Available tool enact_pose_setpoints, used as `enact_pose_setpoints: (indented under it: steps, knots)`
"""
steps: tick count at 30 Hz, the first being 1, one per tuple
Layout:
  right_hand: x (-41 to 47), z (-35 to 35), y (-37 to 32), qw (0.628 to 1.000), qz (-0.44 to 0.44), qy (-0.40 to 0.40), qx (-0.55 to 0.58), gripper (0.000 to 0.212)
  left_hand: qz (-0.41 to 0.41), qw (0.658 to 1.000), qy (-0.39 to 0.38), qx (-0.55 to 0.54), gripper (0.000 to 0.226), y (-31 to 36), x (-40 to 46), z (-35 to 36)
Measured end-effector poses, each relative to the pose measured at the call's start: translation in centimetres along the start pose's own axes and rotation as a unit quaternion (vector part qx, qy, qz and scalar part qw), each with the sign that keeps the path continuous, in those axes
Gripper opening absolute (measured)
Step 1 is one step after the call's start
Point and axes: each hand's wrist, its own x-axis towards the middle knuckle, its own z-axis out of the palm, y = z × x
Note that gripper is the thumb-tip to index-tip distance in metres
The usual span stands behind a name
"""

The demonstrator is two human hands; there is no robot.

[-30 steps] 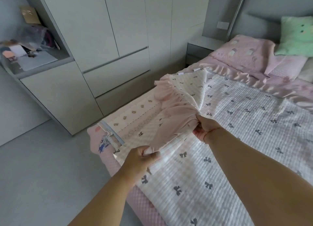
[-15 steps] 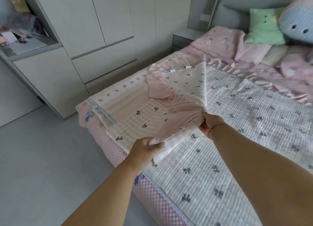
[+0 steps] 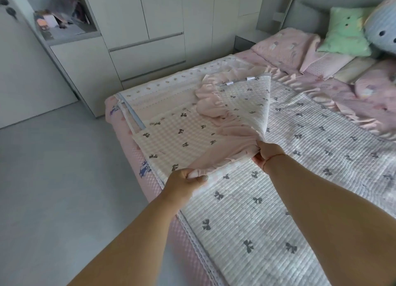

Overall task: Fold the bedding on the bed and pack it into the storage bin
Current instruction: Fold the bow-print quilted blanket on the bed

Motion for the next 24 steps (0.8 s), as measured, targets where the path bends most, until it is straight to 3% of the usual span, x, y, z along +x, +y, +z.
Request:
enact_pose_setpoints:
  steps: [10,18,24]
  knots:
    - [-4.9,-11.3,3.3,1.0,-0.004,-0.011,-0.008,0.031,-0.005,0.999,0.032,0.026,0.025,-1.7,-10.0,8.6]
    - [-11.2,-21.6,7.5,0.999,-0.025,-0.018,0.016,0.017,0.01,0.999,0.053,0.004,0.023,-3.6,-21.0,16.1]
    - [-16.0,-31.5,10.3,1.0,-0.019,-0.004,0.014,0.013,0.01,0.998,0.057,0.02,0.008,-5.2,-29.1,23.2]
